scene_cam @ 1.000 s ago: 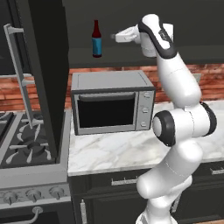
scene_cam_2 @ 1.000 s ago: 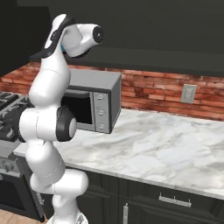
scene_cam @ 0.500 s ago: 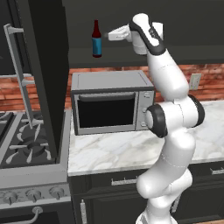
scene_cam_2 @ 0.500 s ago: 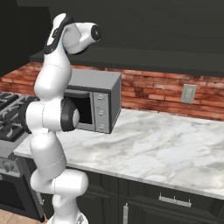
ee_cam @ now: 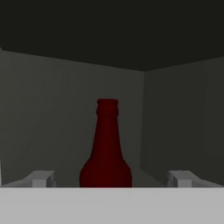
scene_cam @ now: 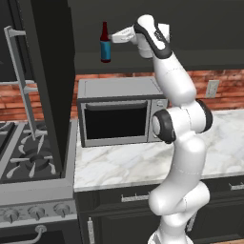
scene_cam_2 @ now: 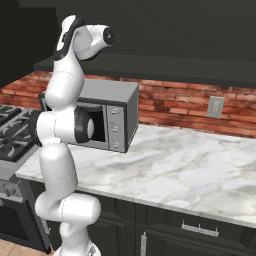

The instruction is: Get the candle and the beer from the cabinet and move them to the dining counter.

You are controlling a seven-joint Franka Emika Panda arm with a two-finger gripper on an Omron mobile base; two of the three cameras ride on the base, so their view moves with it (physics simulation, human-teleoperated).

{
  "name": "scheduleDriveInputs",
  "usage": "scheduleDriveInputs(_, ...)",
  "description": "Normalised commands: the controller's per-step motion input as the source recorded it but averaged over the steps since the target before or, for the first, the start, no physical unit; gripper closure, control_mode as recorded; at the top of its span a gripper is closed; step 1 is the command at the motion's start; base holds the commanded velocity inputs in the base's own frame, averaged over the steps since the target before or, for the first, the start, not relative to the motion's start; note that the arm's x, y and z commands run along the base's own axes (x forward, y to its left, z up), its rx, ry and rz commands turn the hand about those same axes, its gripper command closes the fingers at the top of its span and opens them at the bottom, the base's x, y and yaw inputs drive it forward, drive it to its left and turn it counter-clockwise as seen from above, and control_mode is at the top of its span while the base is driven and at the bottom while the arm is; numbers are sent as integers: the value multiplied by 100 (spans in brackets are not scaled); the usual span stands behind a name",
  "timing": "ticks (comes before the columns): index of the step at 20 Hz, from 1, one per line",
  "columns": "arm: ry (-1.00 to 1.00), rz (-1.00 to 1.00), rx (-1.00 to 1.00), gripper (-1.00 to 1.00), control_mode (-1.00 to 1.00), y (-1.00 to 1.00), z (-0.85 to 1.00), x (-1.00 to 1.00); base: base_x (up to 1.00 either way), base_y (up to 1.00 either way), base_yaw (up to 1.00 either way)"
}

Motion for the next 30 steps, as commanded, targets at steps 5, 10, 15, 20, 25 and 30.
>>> scheduleDriveInputs(5,0,2,0,-100,-100,18,0,18,0,0,0)
scheduleDriveInputs(10,0,2,0,-100,-100,17,0,3,0,0,0)
scheduleDriveInputs(15,0,1,0,-100,-100,18,0,0,0,0,0)
scheduleDriveInputs(20,0,1,0,-100,-100,12,0,7,0,0,0)
scheduleDriveInputs(25,0,1,0,-100,-100,5,0,8,0,0,0)
scheduleDriveInputs(30,0,1,0,-100,-100,3,0,1,0,0,0)
